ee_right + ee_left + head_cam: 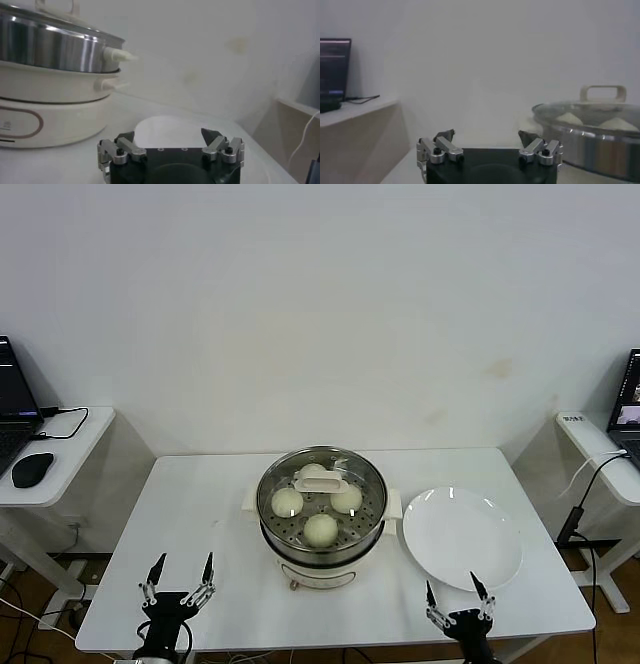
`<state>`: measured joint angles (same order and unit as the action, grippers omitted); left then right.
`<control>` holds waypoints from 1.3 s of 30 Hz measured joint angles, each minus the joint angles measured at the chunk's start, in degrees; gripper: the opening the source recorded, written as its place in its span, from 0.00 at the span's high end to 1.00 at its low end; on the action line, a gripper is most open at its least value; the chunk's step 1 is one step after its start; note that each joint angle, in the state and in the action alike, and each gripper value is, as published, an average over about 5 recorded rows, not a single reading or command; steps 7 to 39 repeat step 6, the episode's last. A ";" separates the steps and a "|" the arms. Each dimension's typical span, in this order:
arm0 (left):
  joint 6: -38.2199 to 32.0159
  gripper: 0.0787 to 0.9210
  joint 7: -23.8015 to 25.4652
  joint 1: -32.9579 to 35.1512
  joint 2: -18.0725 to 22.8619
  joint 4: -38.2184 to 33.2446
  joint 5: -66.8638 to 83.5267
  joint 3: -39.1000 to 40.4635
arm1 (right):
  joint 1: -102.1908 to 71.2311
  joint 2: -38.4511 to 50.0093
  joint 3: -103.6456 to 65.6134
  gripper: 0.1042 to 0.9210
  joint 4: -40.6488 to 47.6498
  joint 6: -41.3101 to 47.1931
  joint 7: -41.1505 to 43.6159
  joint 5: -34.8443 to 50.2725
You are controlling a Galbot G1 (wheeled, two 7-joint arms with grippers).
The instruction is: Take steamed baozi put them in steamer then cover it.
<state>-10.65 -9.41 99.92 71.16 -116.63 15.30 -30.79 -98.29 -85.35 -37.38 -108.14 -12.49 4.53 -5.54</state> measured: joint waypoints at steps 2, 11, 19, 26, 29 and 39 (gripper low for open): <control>-0.08 0.12 0.00 0.06 0.00 0.40 0.12 -0.11 | -0.10 0.01 0.06 0.12 -0.07 -0.04 0.03 0.02; -0.31 0.12 0.03 0.08 -0.03 0.96 0.22 -0.12 | -0.31 0.11 0.10 0.12 -0.38 -0.13 0.09 -0.02; -0.31 0.12 0.03 0.08 -0.03 0.96 0.22 -0.12 | -0.31 0.11 0.10 0.12 -0.38 -0.13 0.09 -0.02; -0.31 0.12 0.03 0.08 -0.03 0.96 0.22 -0.12 | -0.31 0.11 0.10 0.12 -0.38 -0.13 0.09 -0.02; -0.31 0.12 0.03 0.08 -0.03 0.96 0.22 -0.12 | -0.31 0.11 0.10 0.12 -0.38 -0.13 0.09 -0.02; -0.31 0.12 0.03 0.08 -0.03 0.96 0.22 -0.12 | -0.31 0.11 0.10 0.12 -0.38 -0.13 0.09 -0.02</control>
